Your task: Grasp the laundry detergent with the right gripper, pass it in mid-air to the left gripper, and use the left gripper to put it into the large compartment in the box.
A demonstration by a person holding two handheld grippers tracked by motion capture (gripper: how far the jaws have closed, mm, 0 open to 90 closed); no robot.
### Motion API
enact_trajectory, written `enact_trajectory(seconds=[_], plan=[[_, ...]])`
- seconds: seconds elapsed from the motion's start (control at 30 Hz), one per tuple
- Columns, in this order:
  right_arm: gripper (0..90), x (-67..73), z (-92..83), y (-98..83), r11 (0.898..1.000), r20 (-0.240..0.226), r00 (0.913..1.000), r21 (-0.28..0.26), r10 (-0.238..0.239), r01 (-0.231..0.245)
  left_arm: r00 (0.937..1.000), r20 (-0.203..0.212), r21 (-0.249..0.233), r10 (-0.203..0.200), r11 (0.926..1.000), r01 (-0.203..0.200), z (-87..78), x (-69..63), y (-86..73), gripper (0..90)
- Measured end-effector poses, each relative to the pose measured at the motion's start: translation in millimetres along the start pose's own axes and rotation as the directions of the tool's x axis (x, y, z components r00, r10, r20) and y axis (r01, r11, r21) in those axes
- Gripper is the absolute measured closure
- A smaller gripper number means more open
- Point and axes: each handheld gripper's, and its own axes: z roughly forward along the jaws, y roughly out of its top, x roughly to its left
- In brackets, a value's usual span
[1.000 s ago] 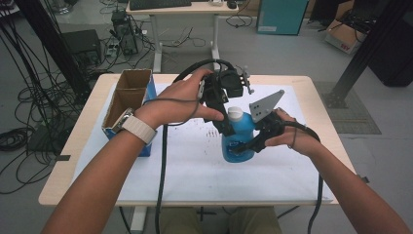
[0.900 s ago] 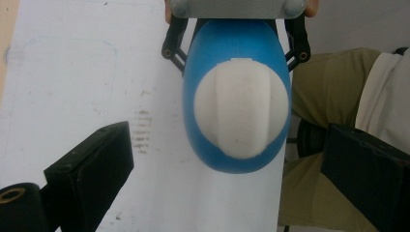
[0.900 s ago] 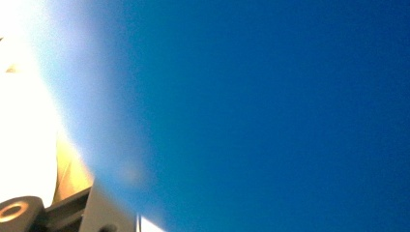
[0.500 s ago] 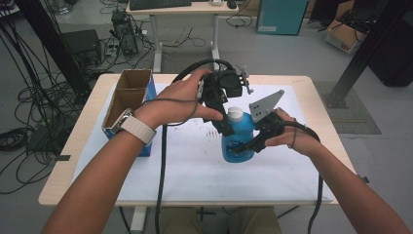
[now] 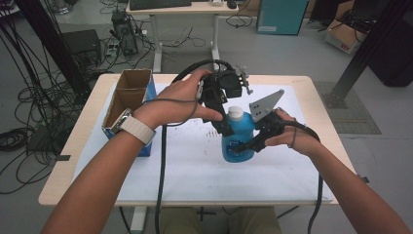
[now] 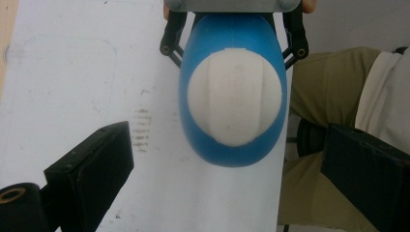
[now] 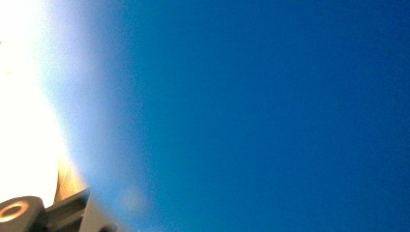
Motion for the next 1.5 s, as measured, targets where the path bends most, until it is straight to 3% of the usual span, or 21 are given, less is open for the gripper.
enact_trajectory(seconds=[1.5], plan=[[42.5, -0.1, -0.2, -0.6, 1.000, -0.002, 1.0000, 0.004, -0.001, 0.001, 0.9999, 0.002, 0.013, 0.014, 0.9998, -0.014, -0.6, -0.3, 0.0, 5.2]])
